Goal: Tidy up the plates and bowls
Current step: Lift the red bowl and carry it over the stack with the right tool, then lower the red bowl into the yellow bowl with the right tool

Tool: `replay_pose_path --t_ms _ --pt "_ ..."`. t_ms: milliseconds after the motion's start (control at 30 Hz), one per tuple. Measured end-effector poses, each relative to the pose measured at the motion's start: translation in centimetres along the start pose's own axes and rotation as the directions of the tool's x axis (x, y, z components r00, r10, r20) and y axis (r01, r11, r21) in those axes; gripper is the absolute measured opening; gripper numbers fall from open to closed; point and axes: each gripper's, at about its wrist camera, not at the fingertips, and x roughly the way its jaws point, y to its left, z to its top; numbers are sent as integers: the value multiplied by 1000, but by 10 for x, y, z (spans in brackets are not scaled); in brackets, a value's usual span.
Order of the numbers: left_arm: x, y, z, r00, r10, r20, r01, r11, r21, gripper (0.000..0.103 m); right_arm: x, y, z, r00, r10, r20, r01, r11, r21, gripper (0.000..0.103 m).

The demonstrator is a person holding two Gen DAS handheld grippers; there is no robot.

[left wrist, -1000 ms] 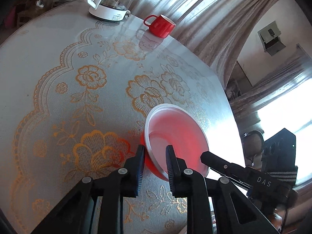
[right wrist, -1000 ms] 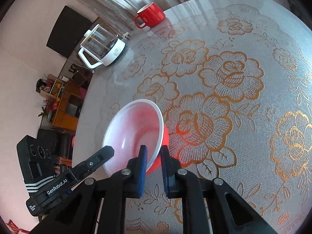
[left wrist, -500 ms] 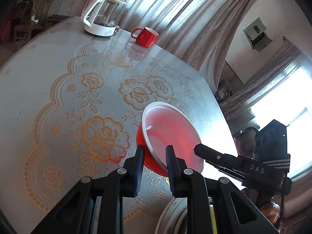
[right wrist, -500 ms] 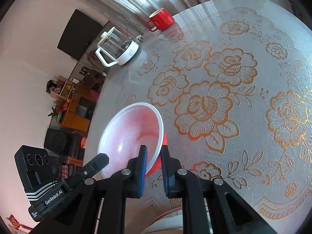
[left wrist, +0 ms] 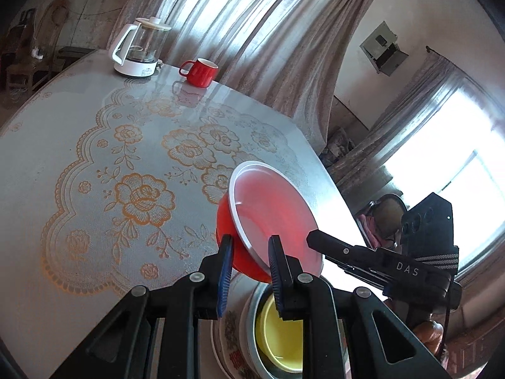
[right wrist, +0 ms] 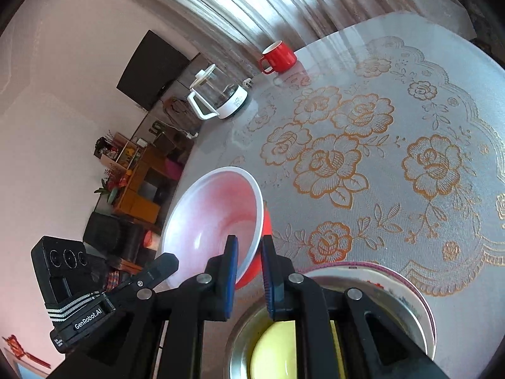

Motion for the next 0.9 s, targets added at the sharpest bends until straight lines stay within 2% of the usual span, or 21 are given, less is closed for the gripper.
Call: replay_pose_path --t_ms 67,167,233,267,367,667,900 --pt "-4 -8 -6 1000 -21 -6 21 1000 17 21 -10 -2 -9 1000 -2 16 2 1000 5 14" --pt "-3 -22 -18 994 -98 -53 100 994 34 21 -24 -3 -22 1000 13 27 -13 1000 6 14" --pt "-1 -34 -27 996 -70 -47 73 994 78 21 -30 -1 -31 999 34 25 -34 999 -2 14" --pt "0 -39 -31 997 -64 -49 69 992 102 21 -34 2 -34 999 18 37 -17 1000 -16 14" --pt "8 -41 -37 989 -108 -98 115 990 75 21 -42 2 -41 998 -4 66 6 1000 -26 14" --pt "6 -46 -40 986 -129 -108 140 986 92 21 -60 -11 -52 996 11 86 -11 1000 0 13" --pt "8 -40 -54 979 -143 -147 156 985 80 21 -65 -14 -66 998 13 62 -14 1000 18 13"
